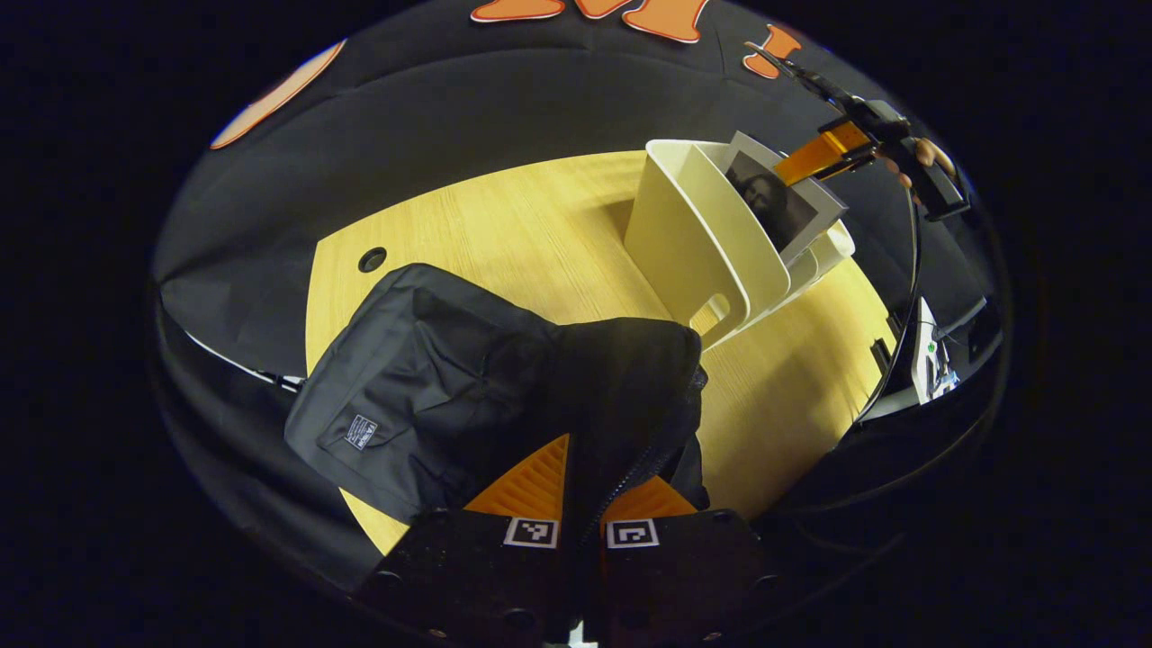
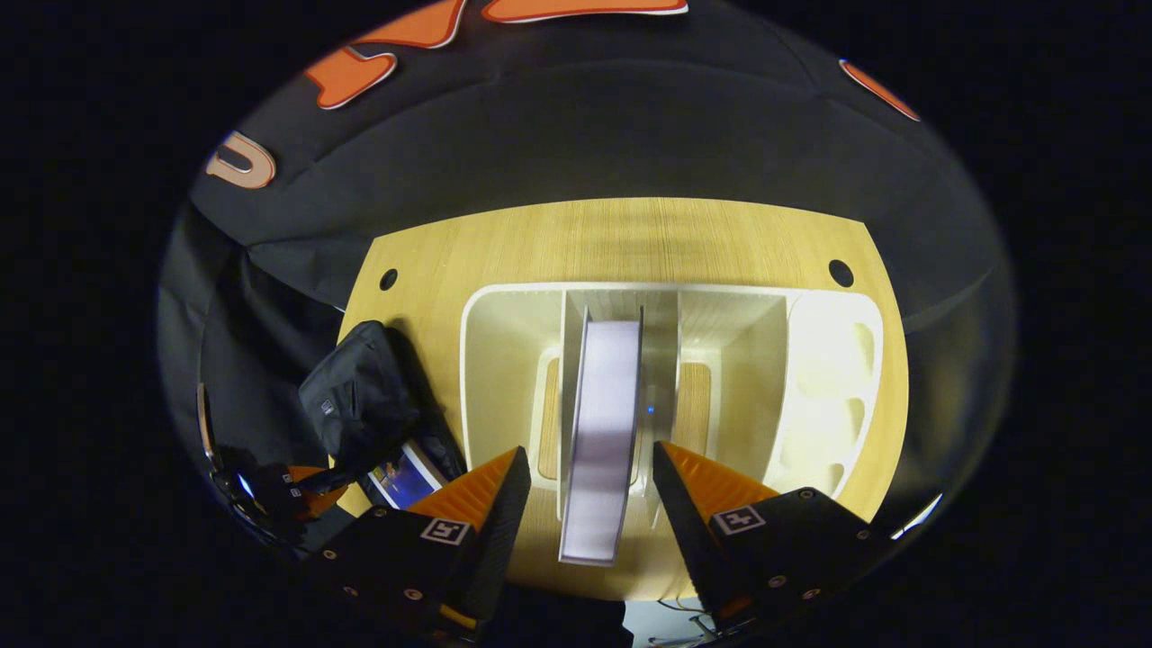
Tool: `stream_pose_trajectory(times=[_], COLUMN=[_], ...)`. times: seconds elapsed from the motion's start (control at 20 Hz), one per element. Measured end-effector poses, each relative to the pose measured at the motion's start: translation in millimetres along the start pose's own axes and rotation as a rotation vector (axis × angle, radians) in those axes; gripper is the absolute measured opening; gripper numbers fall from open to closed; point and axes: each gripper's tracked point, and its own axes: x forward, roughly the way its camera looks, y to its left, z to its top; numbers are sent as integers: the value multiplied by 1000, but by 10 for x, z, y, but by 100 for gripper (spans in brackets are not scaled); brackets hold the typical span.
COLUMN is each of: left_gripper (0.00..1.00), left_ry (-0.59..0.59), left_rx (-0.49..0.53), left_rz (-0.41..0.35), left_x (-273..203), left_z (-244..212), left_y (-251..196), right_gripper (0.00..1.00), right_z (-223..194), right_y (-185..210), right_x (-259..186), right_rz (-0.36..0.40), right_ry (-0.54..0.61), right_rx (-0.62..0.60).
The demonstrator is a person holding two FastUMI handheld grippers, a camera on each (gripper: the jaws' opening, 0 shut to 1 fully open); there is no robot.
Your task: Open the schoolbag, grab two books from the bookshelf and put them into the schoolbag.
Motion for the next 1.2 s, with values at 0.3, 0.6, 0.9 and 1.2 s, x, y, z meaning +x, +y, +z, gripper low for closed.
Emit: stream_pose_trajectory(times=[0.3,0.6,0.9,1.2], left_gripper=[6,6,6,5], left_ry=[9,14,12,-8], left_rx=[-10,26,105,145], left_rz=[12,14,6,-21], left_x=[-19,-14,-55,-153], left_z=[-6,35,115,204], left_y=[2,37,60,157], right_gripper=[52,36,35,35], right_z=[30,-13,-57,-344], right_y=[-152,-177,-127,-78], right_x=[261,98,-545,-1196], right_rz=[-75,-105,-85,-96], right_ry=[74,80,-25,-105], right_rx=[24,65,90,138])
